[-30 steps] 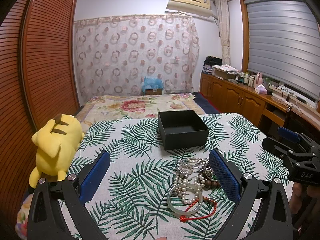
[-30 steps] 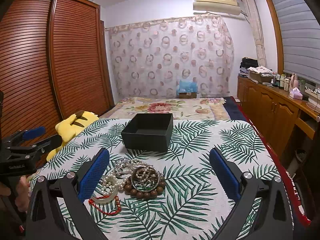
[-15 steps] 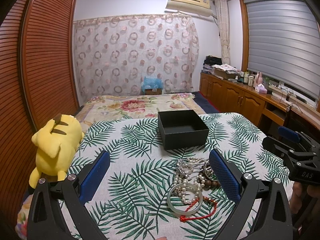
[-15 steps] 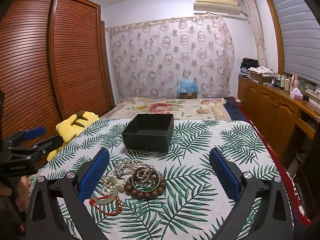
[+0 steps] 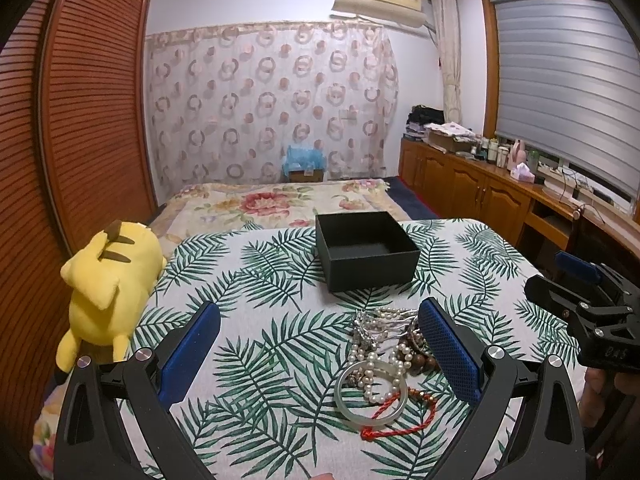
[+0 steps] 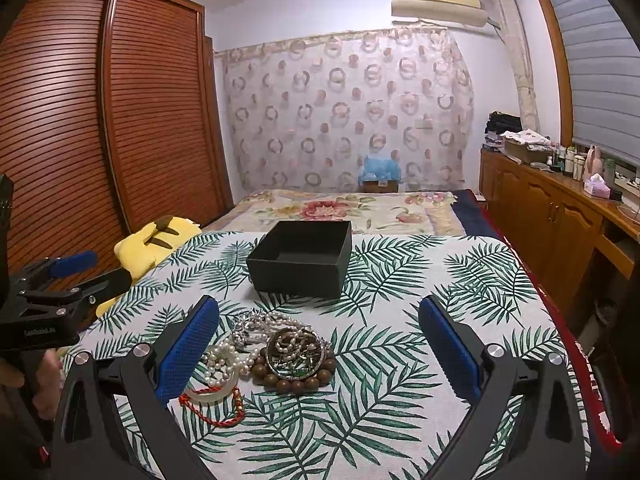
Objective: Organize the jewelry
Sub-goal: 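Close the right gripper on the silver bangle while the left gripper approaches the pearls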
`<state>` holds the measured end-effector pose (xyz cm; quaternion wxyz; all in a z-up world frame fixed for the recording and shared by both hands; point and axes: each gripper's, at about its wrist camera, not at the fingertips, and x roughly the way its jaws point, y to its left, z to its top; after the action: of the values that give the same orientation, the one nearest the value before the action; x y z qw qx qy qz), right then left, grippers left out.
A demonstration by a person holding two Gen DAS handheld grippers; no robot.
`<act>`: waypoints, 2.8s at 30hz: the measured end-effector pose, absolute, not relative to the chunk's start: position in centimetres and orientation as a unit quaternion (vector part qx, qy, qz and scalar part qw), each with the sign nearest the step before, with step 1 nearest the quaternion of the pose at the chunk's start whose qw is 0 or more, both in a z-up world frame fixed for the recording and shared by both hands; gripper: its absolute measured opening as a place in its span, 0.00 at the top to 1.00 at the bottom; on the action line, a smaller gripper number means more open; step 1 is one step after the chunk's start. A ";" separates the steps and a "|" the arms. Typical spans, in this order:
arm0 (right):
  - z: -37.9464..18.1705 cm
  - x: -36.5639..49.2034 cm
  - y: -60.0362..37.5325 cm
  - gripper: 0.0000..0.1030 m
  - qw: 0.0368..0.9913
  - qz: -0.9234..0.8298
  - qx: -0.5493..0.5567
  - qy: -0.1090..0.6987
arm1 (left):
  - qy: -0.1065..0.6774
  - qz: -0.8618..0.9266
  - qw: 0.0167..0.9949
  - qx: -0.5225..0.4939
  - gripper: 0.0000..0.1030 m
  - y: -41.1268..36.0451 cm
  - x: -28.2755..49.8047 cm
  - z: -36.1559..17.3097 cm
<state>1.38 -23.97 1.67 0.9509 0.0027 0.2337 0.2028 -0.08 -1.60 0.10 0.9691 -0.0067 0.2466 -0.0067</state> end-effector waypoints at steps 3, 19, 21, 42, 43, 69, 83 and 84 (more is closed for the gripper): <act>1.1 1.6 -24.8 0.03 0.949 0.206 -0.002 0.237 | 0.254 -0.007 0.967 -0.009 0.07 -1.4 0.2 -0.3; -4.3 4.6 -23.0 0.20 0.909 0.257 -0.057 0.324 | 0.302 -0.018 0.953 -0.023 0.07 1.0 1.1 -3.6; -4.8 5.0 -22.3 0.21 0.902 0.265 -0.063 0.334 | 0.308 -0.018 0.951 -0.021 0.07 1.1 1.2 -4.0; -7.8 9.4 -18.2 0.35 0.869 0.277 -0.111 0.395 | 0.335 -0.014 0.942 -0.023 0.07 2.3 1.9 -5.8; -7.9 9.5 -18.0 0.35 0.869 0.275 -0.114 0.396 | 0.335 -0.014 0.942 -0.023 0.07 2.3 1.9 -5.8; -5.6 7.3 -22.2 0.38 0.886 0.271 -0.100 0.363 | 0.363 -0.102 0.926 -0.006 0.31 -1.0 3.5 -7.6; -5.8 6.8 -22.9 0.38 0.888 0.271 -0.092 0.361 | 0.377 -0.144 0.912 0.066 0.80 -4.6 5.2 -9.1; -5.8 6.8 -22.8 0.38 0.888 0.271 -0.092 0.361 | 0.381 -0.143 0.911 0.071 0.80 -4.8 5.4 -9.2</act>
<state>6.77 -22.80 -5.83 0.8876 -0.0919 0.3610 0.2709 5.37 -4.76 -9.21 0.9109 0.0707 0.3807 -0.1428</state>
